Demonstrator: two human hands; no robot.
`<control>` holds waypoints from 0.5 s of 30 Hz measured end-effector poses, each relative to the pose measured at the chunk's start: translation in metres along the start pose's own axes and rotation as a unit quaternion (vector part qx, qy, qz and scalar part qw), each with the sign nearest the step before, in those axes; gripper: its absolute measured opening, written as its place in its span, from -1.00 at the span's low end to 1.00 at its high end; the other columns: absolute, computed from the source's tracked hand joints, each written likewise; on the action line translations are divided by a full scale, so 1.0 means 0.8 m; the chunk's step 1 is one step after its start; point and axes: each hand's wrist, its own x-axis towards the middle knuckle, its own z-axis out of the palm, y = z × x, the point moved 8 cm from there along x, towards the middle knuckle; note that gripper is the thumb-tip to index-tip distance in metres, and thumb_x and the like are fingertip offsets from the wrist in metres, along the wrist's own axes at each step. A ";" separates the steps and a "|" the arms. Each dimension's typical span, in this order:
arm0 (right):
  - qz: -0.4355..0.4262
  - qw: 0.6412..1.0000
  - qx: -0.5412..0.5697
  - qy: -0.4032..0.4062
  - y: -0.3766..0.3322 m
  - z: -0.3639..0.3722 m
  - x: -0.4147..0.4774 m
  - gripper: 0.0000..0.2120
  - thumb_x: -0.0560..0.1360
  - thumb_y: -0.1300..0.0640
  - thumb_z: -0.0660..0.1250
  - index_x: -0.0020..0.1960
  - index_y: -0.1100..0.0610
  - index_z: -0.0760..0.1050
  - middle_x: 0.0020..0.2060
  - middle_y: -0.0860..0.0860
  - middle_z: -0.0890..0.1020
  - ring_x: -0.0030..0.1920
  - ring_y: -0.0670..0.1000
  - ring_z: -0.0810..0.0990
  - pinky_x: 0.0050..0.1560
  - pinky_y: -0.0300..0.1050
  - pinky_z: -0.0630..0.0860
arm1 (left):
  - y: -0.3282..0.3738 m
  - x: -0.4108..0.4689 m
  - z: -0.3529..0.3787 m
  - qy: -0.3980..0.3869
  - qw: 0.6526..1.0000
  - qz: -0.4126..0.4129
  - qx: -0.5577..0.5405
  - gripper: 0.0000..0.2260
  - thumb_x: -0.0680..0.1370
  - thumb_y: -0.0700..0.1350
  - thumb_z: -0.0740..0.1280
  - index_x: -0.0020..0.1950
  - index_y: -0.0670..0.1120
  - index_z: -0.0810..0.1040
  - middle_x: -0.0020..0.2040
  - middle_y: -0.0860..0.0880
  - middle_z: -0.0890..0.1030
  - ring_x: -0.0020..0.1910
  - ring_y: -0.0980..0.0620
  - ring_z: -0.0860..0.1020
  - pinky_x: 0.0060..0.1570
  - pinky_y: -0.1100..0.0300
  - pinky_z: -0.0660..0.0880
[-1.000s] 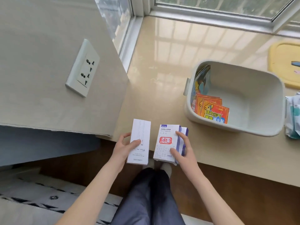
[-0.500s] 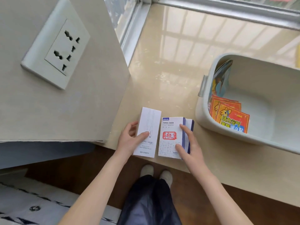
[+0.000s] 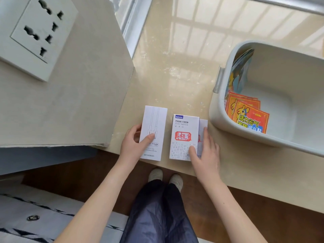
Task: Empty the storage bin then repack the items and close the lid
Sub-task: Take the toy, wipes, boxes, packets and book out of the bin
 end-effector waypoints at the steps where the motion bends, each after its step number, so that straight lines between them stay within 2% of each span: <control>1: 0.003 1.000 -0.004 0.013 0.000 -0.003 0.000 -0.26 0.48 -0.19 0.11 0.58 0.08 0.07 0.50 0.05 0.29 0.42 0.12 0.24 0.43 0.02 0.16 | 0.001 -0.001 0.001 0.002 1.000 0.006 0.009 -0.60 0.47 0.05 0.47 0.26 0.12 0.45 0.18 0.15 0.56 0.08 0.30 0.53 -0.18 0.40 0.46; 4: 0.015 0.999 0.017 0.034 0.002 -0.007 -0.002 -0.26 0.50 -0.11 0.36 0.57 -0.02 0.11 0.44 0.08 0.33 0.38 0.11 0.27 0.35 -0.03 0.19 | -0.001 -0.003 0.004 0.006 1.000 0.018 0.022 -0.56 0.47 0.04 0.48 0.30 0.09 0.45 0.20 0.11 0.55 0.12 0.27 0.51 -0.14 0.39 0.43; 6: 0.015 0.999 0.030 0.037 0.000 -0.008 -0.003 -0.27 0.49 -0.08 0.40 0.56 -0.07 0.14 0.38 0.09 0.37 0.34 0.10 0.29 0.29 -0.07 0.20 | -0.002 -0.001 0.004 0.007 1.000 0.019 0.023 -0.55 0.46 0.05 0.48 0.31 0.07 0.45 0.21 0.10 0.55 0.13 0.25 0.51 -0.13 0.38 0.44; 9: 0.009 0.997 0.058 0.047 -0.002 -0.011 -0.003 -0.36 0.52 -0.04 0.33 0.54 -0.03 0.19 0.32 0.09 0.43 0.30 0.12 0.34 0.27 -0.10 0.22 | -0.003 0.002 0.004 0.007 0.999 0.021 0.024 -0.57 0.46 0.04 0.49 0.29 0.08 0.46 0.22 0.08 0.56 0.14 0.24 0.52 -0.09 0.33 0.46; 13: 0.006 0.996 0.075 0.057 0.000 -0.015 -0.009 -0.34 0.49 0.00 0.19 0.57 0.02 0.14 0.31 0.10 0.47 0.25 0.12 0.39 0.32 0.02 0.28 | -0.003 0.000 0.004 0.007 1.000 0.020 0.018 -0.56 0.46 0.03 0.49 0.30 0.07 0.47 0.21 0.10 0.56 0.13 0.27 0.51 -0.09 0.36 0.45; 15: -0.006 0.996 0.068 0.060 0.000 -0.012 -0.012 -0.37 0.51 0.02 0.18 0.57 -0.02 0.14 0.31 0.10 0.46 0.24 0.12 0.39 0.30 -0.05 0.26 | -0.002 -0.001 0.006 0.004 1.000 0.021 0.022 -0.56 0.46 0.03 0.49 0.30 0.07 0.47 0.22 0.10 0.55 0.12 0.30 0.50 -0.12 0.39 0.44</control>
